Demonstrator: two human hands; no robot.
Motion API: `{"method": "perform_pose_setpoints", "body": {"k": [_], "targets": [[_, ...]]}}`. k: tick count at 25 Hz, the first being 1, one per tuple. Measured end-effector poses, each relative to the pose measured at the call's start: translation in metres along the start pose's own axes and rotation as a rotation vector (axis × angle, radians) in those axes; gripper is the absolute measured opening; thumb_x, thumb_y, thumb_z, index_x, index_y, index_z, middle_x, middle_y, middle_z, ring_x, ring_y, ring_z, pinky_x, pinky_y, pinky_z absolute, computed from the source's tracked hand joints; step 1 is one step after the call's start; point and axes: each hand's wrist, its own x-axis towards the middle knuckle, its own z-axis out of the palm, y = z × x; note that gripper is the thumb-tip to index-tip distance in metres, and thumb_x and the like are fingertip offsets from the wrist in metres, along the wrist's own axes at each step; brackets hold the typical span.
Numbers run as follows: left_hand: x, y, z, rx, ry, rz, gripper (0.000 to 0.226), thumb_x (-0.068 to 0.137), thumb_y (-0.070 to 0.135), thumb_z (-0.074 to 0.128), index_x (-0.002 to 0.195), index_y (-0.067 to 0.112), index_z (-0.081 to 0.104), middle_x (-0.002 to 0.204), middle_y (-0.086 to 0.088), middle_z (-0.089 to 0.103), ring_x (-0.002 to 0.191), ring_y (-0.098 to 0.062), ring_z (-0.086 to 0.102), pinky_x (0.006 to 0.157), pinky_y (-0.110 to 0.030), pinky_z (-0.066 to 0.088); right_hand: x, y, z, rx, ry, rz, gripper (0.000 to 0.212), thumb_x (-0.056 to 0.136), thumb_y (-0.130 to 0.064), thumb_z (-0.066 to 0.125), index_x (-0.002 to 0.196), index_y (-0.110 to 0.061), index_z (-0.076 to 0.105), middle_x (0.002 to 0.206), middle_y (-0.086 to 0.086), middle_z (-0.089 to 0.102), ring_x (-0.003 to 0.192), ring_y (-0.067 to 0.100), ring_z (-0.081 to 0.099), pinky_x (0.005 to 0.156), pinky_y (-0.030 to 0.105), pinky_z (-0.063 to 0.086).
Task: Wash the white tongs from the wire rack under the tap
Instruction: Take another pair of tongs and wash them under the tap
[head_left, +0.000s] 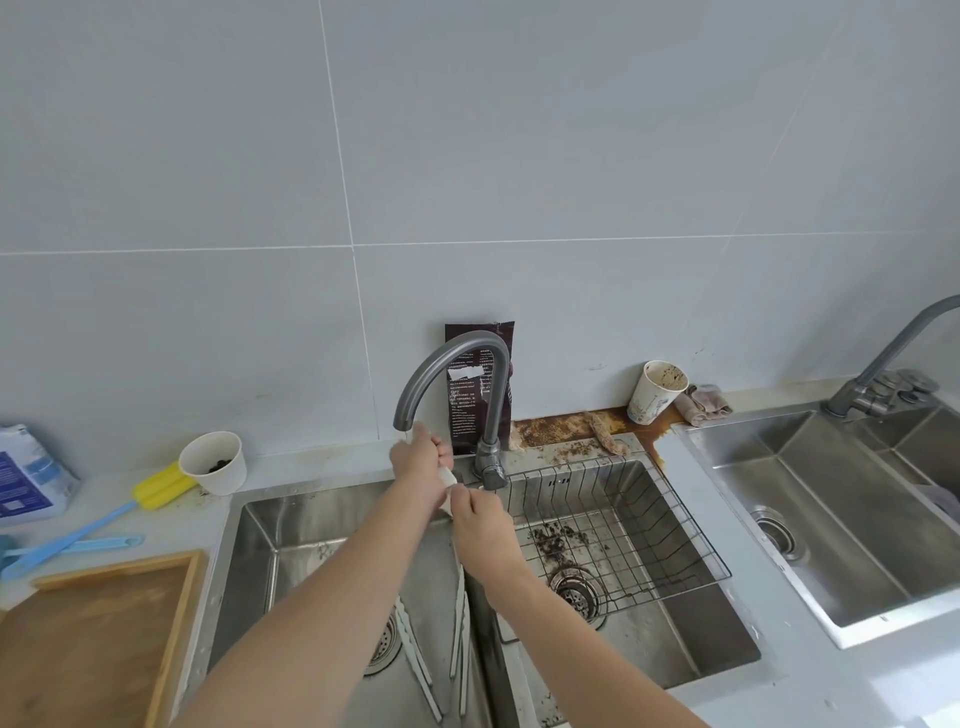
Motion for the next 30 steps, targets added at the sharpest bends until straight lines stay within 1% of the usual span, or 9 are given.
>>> {"method": "perform_pose_setpoints", "body": {"k": [3,5,10,15,18,20,23,26,30], "targets": [[0.011,0.017,-0.015,-0.104,0.113,-0.012,0.018,0.101,0.019,0.049,0.091,0.006,0.053,0.061,-0.002,0.045,0.027,-0.005,0.036,0.028,-0.018,0.028,-0.016,0.010,-0.002,0.063,-0.032,-0.007,0.042,0.099,-0.023,0.034,0.057,-0.021,0.030,0.043,-0.012,0.030,0.046,0.009,0.022,0.038,0.018,0.016],[0.010,0.016,-0.014,-0.149,0.117,0.012,0.014,0.100,0.017,0.050,0.107,0.006,0.056,0.063,-0.003,0.046,0.034,-0.006,0.039,0.032,-0.017,0.029,-0.015,0.010,-0.004,0.011,-0.016,-0.034,0.041,0.099,-0.021,0.034,0.058,-0.020,0.031,0.047,-0.011,0.032,0.048,0.010,0.024,0.041,0.021,0.017],[-0.004,0.005,0.002,-0.006,0.001,0.071,0.028,0.095,0.019,0.062,0.076,0.009,0.044,0.062,-0.005,0.043,0.029,-0.005,0.037,0.030,-0.014,0.030,-0.010,-0.002,-0.005,-0.104,0.055,-0.086,0.043,0.103,-0.032,0.033,0.062,-0.022,0.039,0.059,-0.004,0.045,0.053,0.012,0.038,0.047,0.028,0.028],[0.000,0.010,-0.011,0.048,0.078,-0.003,0.017,0.091,0.008,0.060,0.106,0.005,0.051,0.059,-0.005,0.041,0.044,-0.011,0.034,0.039,-0.022,0.032,-0.026,0.013,-0.012,-0.409,0.152,-0.233,0.036,0.103,-0.040,0.035,0.072,-0.022,0.043,0.065,-0.007,0.048,0.053,0.011,0.041,0.045,0.024,0.028],[0.001,0.005,-0.014,-0.052,0.020,-0.058,0.008,0.091,0.003,0.054,0.086,0.005,0.047,0.059,-0.003,0.035,0.031,-0.006,0.031,0.031,-0.011,0.026,-0.030,0.012,-0.015,-0.104,0.137,-0.156,0.019,0.099,-0.042,0.048,0.103,-0.024,0.046,0.066,-0.007,0.057,0.048,0.004,0.046,0.044,0.018,0.034],[0.005,0.006,-0.021,-0.138,-0.029,-0.119,0.021,0.091,0.005,0.051,0.073,0.010,0.042,0.055,0.000,0.034,0.026,-0.004,0.029,0.028,-0.010,0.024,-0.030,0.013,-0.018,0.277,0.068,0.004,0.030,0.097,-0.036,0.055,0.119,-0.021,0.041,0.070,-0.003,0.064,0.048,0.002,0.049,0.047,0.018,0.040],[0.005,0.003,-0.028,-0.193,-0.082,-0.195,0.026,0.092,0.009,0.051,0.068,0.013,0.040,0.050,0.004,0.033,0.024,-0.003,0.028,0.025,-0.011,0.025,-0.029,0.012,-0.023,0.765,-0.084,0.220,0.026,0.098,-0.014,0.058,0.120,-0.008,0.047,0.069,0.004,0.068,0.047,0.010,0.049,0.052,0.025,0.040],[0.000,-0.009,-0.026,-0.156,-0.051,-0.189,0.025,0.092,0.009,0.054,0.068,0.013,0.044,0.046,0.004,0.036,0.025,-0.004,0.029,0.026,-0.011,0.027,-0.024,0.010,-0.025,0.605,-0.055,0.144,0.016,0.097,-0.011,0.059,0.112,-0.011,0.053,0.070,0.004,0.069,0.048,0.010,0.053,0.049,0.023,0.044],[-0.012,-0.029,-0.012,0.243,0.013,-0.065,0.020,0.095,0.010,0.050,0.077,0.006,0.054,0.061,-0.007,0.048,0.043,-0.015,0.043,0.038,-0.018,0.034,-0.012,0.002,-0.023,0.037,0.020,-0.025,0.014,0.097,-0.026,0.056,0.101,-0.016,0.064,0.077,-0.002,0.070,0.066,0.014,0.064,0.065,0.030,0.052]]}}
